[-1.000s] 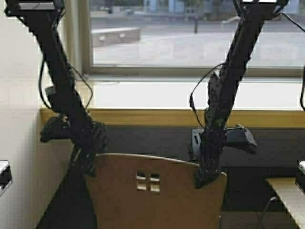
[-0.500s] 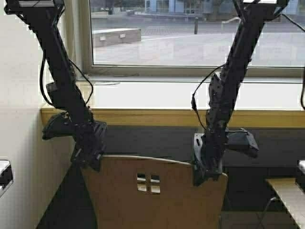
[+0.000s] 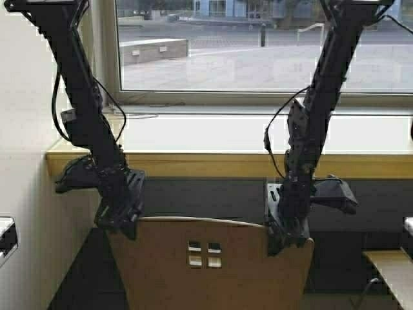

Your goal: Push the chairs under the table

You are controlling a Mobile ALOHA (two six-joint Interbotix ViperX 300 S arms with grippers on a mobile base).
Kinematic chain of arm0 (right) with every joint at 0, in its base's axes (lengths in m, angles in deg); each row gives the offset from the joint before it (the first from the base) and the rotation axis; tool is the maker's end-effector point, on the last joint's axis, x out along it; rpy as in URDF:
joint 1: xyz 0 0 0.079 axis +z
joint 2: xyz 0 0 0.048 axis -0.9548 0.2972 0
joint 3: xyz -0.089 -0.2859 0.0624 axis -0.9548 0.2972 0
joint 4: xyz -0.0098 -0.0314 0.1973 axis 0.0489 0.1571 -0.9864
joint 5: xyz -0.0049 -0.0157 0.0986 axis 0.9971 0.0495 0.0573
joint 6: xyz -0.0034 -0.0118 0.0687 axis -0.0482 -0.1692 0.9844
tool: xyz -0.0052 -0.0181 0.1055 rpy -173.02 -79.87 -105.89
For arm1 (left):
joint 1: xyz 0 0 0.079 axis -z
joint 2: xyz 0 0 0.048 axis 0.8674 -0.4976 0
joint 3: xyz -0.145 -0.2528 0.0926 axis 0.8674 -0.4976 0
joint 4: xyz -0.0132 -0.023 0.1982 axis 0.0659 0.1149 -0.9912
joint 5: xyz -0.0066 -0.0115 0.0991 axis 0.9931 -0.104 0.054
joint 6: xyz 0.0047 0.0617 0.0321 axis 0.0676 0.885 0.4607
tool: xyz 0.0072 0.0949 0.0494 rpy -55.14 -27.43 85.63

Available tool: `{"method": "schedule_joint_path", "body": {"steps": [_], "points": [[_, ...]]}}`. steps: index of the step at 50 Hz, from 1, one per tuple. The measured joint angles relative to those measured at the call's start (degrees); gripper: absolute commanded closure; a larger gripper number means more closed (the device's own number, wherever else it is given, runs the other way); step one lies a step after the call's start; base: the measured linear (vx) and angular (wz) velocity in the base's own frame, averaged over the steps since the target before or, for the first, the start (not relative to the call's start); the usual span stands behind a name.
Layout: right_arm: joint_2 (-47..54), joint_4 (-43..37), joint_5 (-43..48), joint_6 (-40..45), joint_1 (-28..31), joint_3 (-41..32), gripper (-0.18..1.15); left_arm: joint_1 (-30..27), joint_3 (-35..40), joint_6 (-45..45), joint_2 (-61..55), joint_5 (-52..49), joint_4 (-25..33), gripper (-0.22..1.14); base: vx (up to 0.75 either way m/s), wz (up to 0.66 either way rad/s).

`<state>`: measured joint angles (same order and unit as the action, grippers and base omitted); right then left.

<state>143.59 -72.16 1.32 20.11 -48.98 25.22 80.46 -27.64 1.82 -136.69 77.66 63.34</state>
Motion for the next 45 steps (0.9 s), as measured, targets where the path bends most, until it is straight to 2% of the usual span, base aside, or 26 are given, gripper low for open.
{"method": "schedule_joint_path", "body": {"steps": [25, 45], "points": [[-0.4, 4.7, -0.8, 0.0, -1.5, 0.4, 0.92, 1.1, -3.6, -0.5, 1.5, 0.0, 1.8, 0.88, 0.19, 0.02], [-0.9, 5.2, -0.7, 0.0, -1.6, 1.2, 0.92, 1.7, -3.7, -0.5, 1.7, 0.0, 1.8, 0.88, 0.21, -0.01]]}}
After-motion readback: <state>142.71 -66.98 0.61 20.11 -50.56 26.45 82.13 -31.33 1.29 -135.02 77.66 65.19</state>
